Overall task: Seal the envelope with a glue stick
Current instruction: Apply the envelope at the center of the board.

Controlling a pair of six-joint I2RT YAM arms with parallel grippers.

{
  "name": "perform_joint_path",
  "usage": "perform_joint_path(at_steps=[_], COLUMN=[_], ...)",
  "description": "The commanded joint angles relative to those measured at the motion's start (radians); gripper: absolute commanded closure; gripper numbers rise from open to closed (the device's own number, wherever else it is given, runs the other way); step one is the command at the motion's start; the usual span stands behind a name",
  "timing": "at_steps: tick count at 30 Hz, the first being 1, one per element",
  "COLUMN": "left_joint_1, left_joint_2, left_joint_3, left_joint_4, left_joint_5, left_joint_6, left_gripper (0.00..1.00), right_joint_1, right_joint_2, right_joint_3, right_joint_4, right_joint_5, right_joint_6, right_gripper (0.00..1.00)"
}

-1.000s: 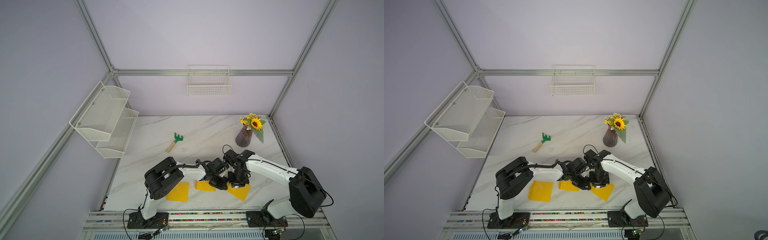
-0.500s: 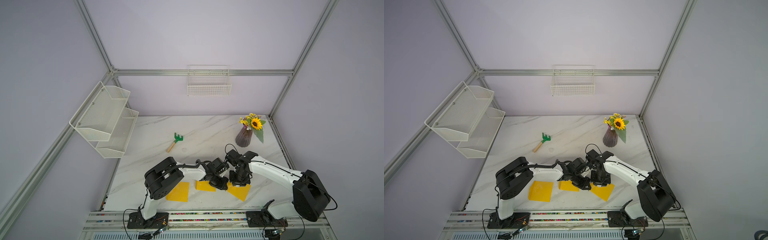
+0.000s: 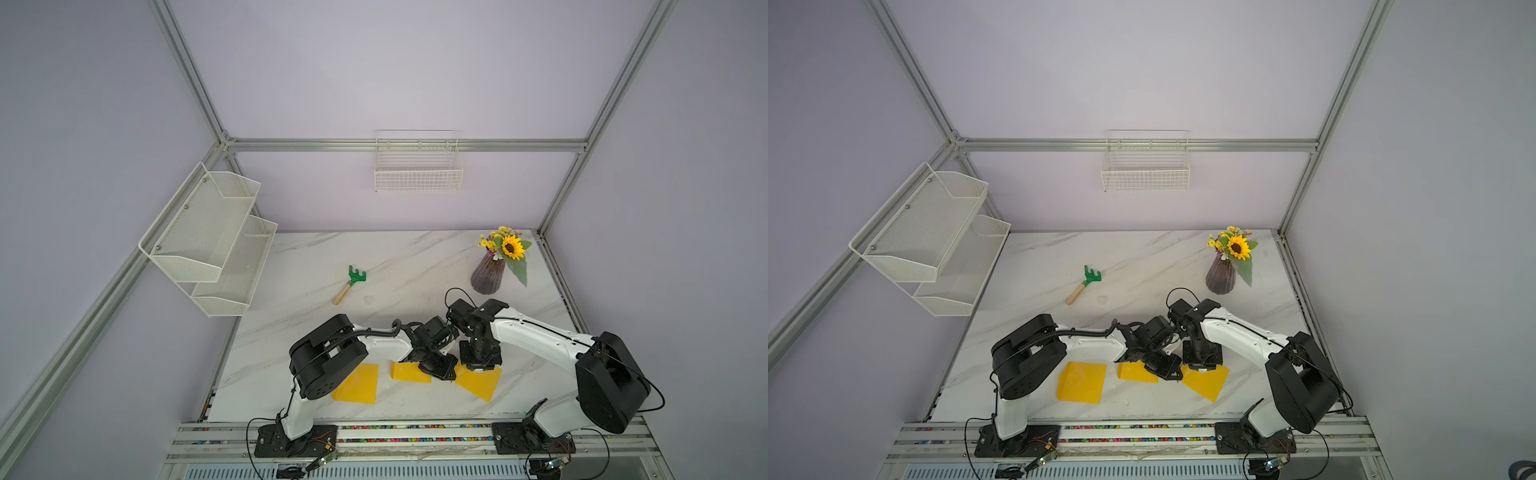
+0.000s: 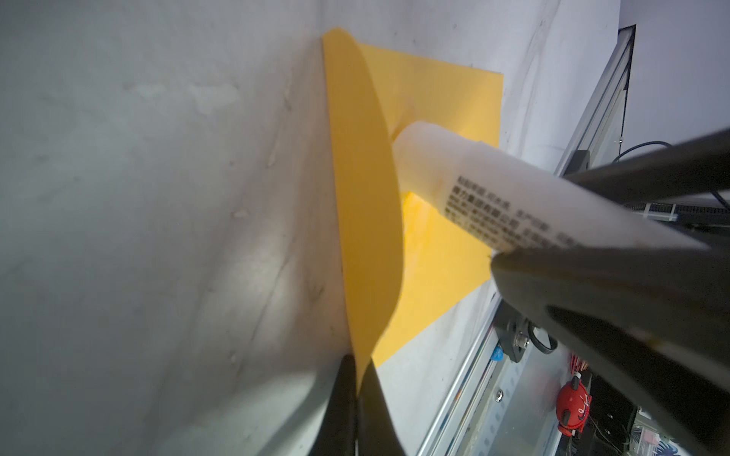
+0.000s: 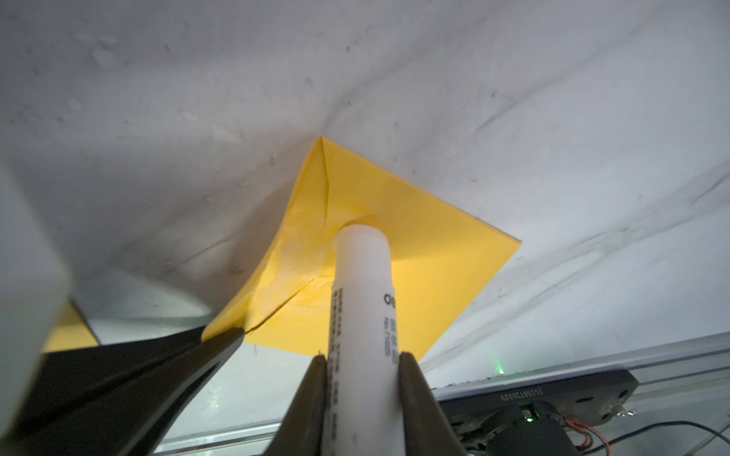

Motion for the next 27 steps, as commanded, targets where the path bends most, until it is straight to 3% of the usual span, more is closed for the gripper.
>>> perform_joint_path(at_steps=[1,7,13,18,27], left_joint_1=[-0.015,-0.015,-0.015,-0.017,-0.017], left_joint_2=[0.008,0.009,0.005,0.005,0.005], left_joint_3=[0.008,0.01,0.007,0.007,0.01], left_joint_4=[-0.009,-0.01,-0.014,-0.015,-0.017], left_joint_5=[-0.029,-0.031,-0.036,-0.044,-0.05], left_joint_6=[0.034,0.036,0.035,0.034,0.03], left_gripper=[1.0,1.0,1.0,1.0,1.0], right_joint_1=[-0.009,-0.047,-0.062,-0.065,-0.064], right_joint_2=[0.005,-0.072,-0.081,-0.054,-0.055], right_joint_3=[-0.047,-0.119,-0.112,-0.081,-0.086], right_joint_4=[0.12,0.301,0.211,0.051,0.033], right_joint_5=[-0.032,-0.234,-0.13,0.045,-0.028], right_joint_6=[-0.01,0.039,0.035,0.012,-0.015], right_gripper=[1.0,1.0,1.0,1.0,1.0])
